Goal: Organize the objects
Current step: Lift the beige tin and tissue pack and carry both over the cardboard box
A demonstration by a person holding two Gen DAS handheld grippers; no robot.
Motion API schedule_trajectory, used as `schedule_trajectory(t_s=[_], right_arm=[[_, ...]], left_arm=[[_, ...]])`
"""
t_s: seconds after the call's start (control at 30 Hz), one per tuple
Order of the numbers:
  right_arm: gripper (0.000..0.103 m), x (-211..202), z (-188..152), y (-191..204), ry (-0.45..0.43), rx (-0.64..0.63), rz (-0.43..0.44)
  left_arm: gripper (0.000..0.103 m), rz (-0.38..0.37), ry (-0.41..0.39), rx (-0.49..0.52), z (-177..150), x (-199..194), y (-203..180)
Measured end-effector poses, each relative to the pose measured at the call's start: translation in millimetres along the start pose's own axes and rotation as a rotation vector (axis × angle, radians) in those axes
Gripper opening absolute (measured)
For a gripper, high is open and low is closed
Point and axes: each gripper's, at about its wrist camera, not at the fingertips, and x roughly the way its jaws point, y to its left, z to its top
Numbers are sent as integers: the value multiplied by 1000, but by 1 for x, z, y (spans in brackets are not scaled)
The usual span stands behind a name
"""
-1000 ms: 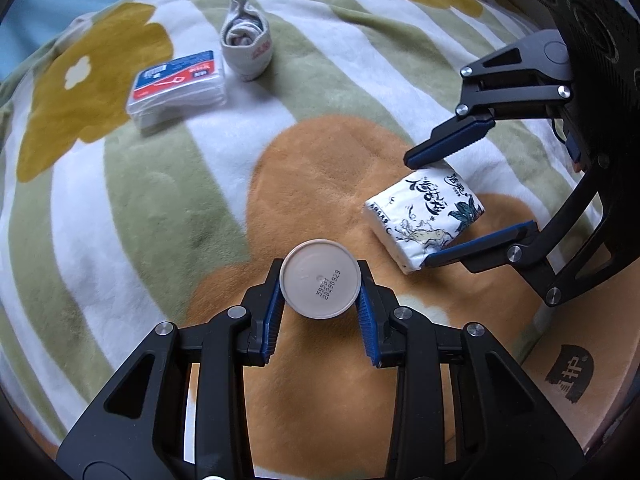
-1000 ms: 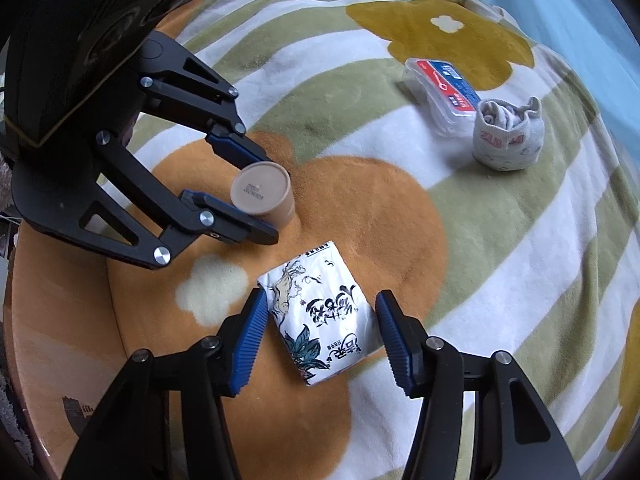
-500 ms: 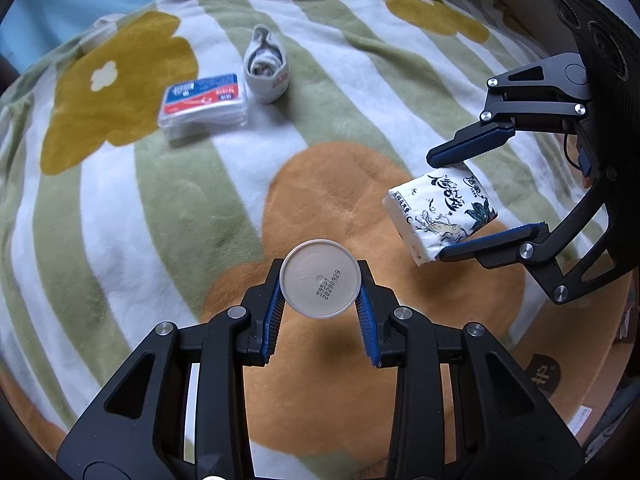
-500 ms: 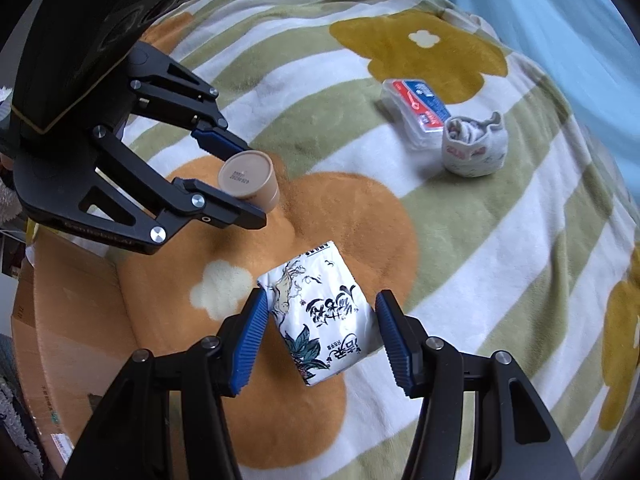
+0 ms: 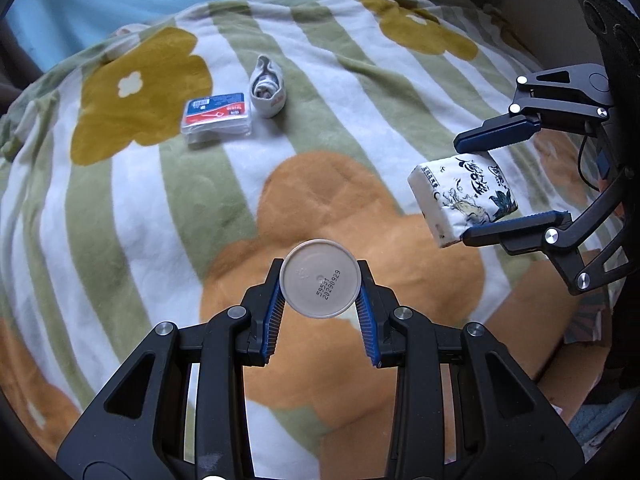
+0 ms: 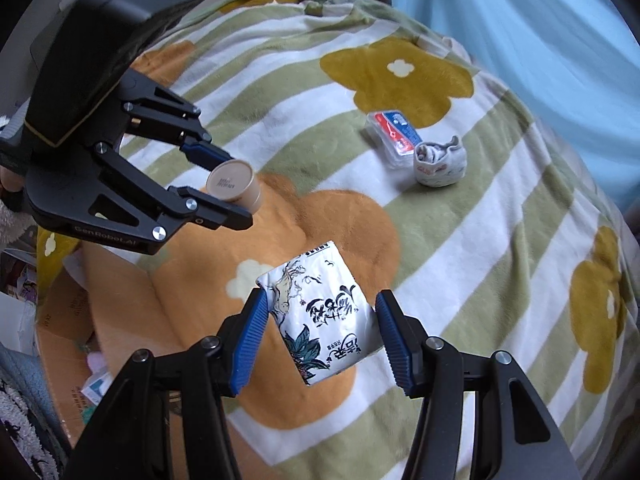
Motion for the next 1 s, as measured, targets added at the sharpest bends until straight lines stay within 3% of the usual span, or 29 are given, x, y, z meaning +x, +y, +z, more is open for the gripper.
schedule_trajectory(t_s=[0.4, 0.77, 1.0], right_arm=[[51, -56, -13, 37, -81, -14, -7], [51, -91, -42, 79, -89, -10, 35], [51, -102, -60, 104, -68, -14, 52]], left_arm=[[30, -25, -43, 21, -26, -48, -28], [30, -54, -26, -5, -84, -74, -53], [30, -98, -2, 34, -118, -84, -83]])
